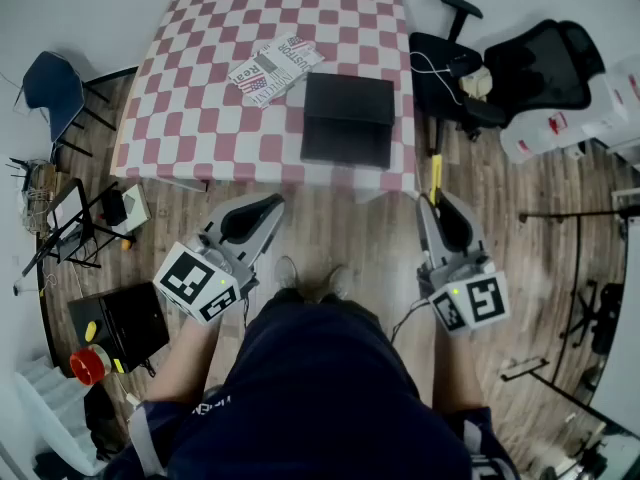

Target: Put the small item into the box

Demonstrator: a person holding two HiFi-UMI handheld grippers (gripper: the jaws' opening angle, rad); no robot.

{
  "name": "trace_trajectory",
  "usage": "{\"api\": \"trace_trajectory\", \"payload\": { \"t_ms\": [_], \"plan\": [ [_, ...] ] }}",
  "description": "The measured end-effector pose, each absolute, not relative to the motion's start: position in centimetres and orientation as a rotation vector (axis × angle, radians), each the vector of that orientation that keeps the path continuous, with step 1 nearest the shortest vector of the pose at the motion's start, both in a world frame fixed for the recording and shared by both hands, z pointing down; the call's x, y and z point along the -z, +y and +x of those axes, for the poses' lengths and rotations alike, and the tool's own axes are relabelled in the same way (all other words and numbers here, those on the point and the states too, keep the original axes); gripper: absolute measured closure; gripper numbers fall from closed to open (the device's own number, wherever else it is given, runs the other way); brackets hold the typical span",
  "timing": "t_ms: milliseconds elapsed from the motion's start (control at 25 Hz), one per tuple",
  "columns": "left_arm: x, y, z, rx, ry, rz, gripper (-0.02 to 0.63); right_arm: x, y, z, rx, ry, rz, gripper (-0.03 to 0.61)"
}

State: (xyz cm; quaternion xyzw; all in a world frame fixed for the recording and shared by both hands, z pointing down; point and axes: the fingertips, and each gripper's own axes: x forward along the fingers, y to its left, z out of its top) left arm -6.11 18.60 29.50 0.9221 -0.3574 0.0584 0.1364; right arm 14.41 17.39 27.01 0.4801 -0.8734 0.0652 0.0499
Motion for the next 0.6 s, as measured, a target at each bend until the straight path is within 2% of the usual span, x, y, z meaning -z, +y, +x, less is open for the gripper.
{"api": "trace_trajectory", "payload": {
  "t_ms": [600],
  "plan": [
    [-29.9, 19.4, -0.2, -0.174, -1.114, 2.641, 0.571, -26.8, 16.7, 19.2, -0.153, -2.758, 1.334, 0.495]
  ]
}}
